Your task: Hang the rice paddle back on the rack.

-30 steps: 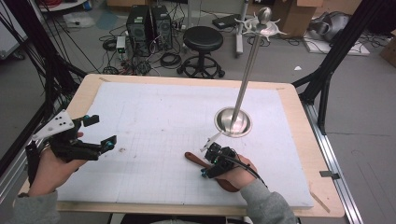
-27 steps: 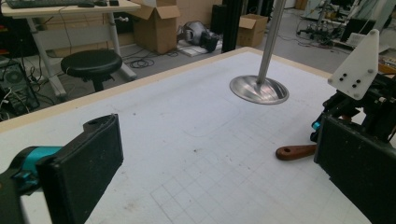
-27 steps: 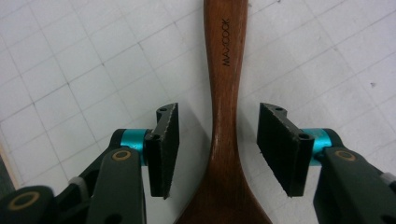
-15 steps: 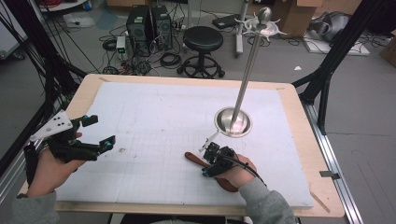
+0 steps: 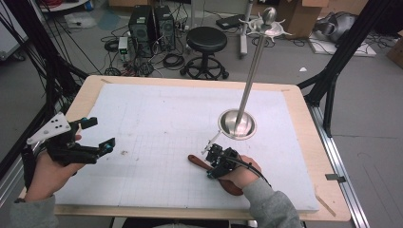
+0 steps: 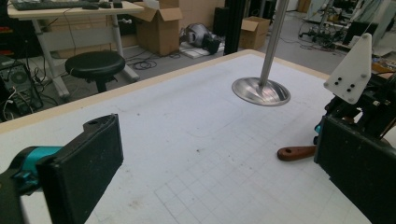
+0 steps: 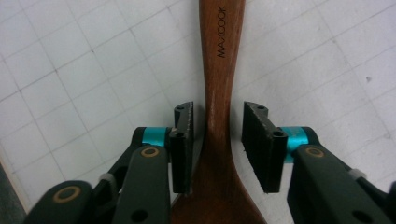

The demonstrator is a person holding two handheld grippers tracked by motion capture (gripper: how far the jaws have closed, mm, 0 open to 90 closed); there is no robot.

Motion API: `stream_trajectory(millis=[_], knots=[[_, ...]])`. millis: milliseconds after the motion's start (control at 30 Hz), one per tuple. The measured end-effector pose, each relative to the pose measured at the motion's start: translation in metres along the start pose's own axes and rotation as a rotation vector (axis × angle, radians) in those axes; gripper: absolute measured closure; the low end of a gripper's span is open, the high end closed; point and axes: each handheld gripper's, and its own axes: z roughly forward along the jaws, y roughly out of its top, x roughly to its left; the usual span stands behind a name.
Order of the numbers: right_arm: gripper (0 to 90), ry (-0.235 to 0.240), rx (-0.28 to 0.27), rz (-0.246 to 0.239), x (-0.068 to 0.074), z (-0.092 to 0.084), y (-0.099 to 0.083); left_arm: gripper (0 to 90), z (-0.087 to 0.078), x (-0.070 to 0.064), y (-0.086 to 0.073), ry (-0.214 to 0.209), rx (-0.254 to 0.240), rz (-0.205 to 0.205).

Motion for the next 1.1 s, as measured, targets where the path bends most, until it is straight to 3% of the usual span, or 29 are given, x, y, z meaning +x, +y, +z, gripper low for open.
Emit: stream_trajectory(millis=[267, 633, 967, 1100], knots=[[73.9, 0.003, -0.001, -0.006, 0.001, 0.000, -0.001, 1.7, 0.000, 0.000, -0.001, 0.000, 0.002, -0.001], [76.3, 0.004, -0.004, -0.018, 0.000, -0.002, -0.001, 1.8, -0.002, 0.001, -0.001, 0.003, 0.003, 0.000], [76.6, 0.017, -0.107, 0.011, -0.007, -0.018, -0.008, 1.7, -0.003, 0.001, -0.001, 0.008, -0.001, -0.002], [76.6, 0.035, -0.172, 0.017, -0.008, -0.026, -0.011, 1.7, -0.003, 0.001, -0.001, 0.009, 0.000, -0.002]])
